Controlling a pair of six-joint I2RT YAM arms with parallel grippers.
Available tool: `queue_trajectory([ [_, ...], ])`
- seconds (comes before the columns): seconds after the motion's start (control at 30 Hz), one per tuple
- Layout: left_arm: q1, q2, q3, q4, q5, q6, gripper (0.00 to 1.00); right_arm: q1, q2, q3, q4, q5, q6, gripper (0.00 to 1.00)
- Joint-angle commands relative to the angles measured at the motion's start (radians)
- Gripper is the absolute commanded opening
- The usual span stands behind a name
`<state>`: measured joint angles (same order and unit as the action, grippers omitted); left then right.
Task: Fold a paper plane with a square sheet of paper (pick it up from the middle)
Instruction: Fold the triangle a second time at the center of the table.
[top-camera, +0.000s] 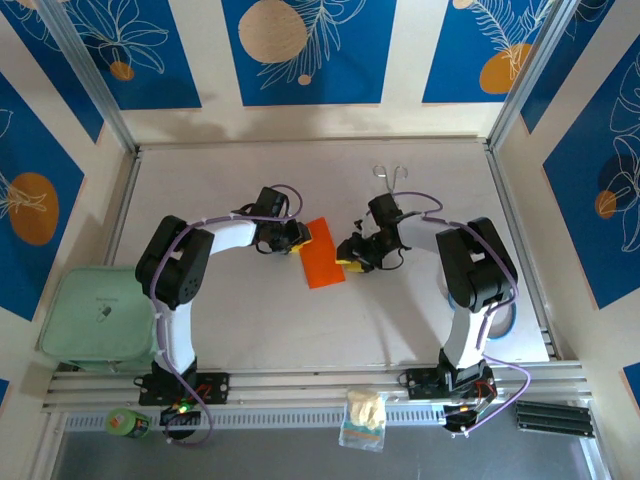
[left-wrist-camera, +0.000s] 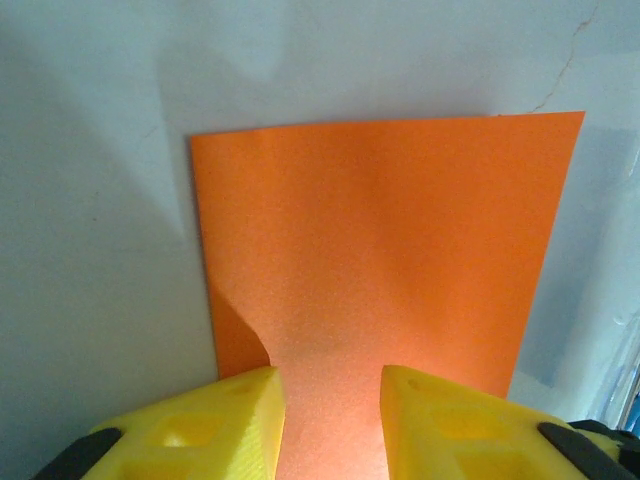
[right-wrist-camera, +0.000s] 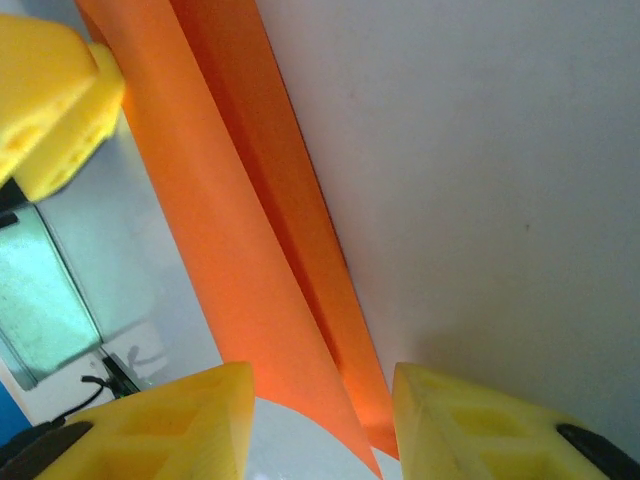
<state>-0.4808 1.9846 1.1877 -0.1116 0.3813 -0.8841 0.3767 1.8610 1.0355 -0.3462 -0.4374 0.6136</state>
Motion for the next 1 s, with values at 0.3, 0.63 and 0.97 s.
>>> queue_trajectory([
  [0.3, -0.008, 0.021, -0.001, -0.064, 0.003, 0.004, 0.34, 0.033, -0.012, -0.009, -0.063, -0.099, -0.076, 0.31],
  [0.63, -0.008, -0.013, 0.016, -0.025, 0.041, -0.01, 0.35, 0.032, -0.035, -0.045, -0.027, -0.073, -0.027, 0.18],
  [0.97, -0.002, -0.047, -0.015, 0.134, 0.047, -0.027, 0.4, 0.028, -0.034, -0.032, -0.049, -0.049, 0.003, 0.03],
])
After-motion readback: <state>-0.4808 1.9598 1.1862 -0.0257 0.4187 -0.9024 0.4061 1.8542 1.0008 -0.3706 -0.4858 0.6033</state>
